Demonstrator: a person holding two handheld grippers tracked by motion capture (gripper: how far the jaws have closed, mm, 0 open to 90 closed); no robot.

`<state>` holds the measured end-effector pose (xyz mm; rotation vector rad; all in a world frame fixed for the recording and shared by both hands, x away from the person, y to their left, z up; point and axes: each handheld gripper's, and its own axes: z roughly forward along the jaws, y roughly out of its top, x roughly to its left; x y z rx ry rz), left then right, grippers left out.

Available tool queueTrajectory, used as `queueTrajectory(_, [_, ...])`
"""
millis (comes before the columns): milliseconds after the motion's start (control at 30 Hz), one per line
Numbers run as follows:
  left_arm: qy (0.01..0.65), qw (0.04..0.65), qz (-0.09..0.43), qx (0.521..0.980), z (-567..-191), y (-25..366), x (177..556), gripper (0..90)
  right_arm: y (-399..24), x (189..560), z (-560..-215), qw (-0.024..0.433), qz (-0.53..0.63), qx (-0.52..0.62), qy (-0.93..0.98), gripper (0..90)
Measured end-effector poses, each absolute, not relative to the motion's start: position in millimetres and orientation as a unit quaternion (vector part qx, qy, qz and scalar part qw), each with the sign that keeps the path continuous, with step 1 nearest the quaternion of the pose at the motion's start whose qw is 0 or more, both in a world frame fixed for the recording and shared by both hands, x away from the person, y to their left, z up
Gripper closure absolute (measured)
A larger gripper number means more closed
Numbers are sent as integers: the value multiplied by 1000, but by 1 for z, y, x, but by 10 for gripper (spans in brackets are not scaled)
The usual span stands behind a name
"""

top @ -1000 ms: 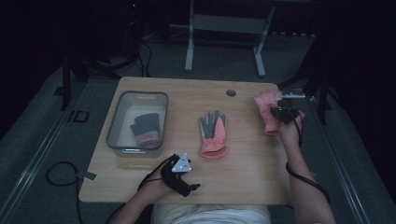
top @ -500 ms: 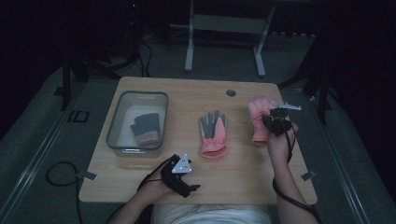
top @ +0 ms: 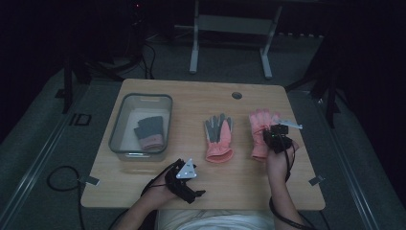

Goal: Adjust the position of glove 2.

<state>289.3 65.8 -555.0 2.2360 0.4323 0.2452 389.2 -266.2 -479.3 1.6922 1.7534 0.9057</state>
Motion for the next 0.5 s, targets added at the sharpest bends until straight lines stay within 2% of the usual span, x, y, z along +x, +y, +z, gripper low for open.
queueTrajectory(333, [172,412,97,890,-556,66,290,46,-264,403,-521,256,304,648,650,851])
queueTrajectory(500, [171,410,96,891,-556,66,290,46,-263,405,-526,259,304,647,650,828])
